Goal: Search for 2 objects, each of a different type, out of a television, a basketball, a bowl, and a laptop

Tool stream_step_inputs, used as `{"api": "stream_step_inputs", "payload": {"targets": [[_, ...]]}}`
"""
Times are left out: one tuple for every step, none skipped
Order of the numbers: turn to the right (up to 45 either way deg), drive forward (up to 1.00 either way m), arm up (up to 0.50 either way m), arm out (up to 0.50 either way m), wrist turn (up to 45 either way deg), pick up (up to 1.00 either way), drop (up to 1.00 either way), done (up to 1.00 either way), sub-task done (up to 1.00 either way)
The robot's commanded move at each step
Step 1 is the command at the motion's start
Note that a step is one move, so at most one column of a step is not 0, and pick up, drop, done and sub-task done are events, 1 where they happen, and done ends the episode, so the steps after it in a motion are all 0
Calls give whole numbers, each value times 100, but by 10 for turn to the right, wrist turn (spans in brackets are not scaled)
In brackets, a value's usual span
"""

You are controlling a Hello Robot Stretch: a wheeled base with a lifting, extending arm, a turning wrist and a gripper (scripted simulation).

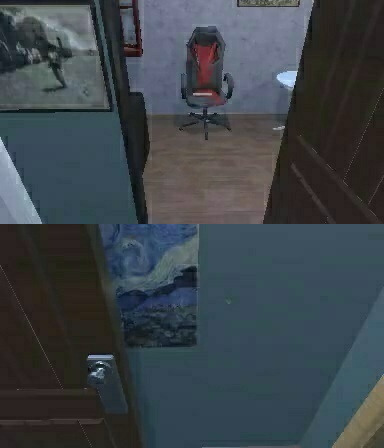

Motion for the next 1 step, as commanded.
{"api": "stream_step_inputs", "payload": {"targets": [[-450,0,0,0,0,0,0,0,0]]}}
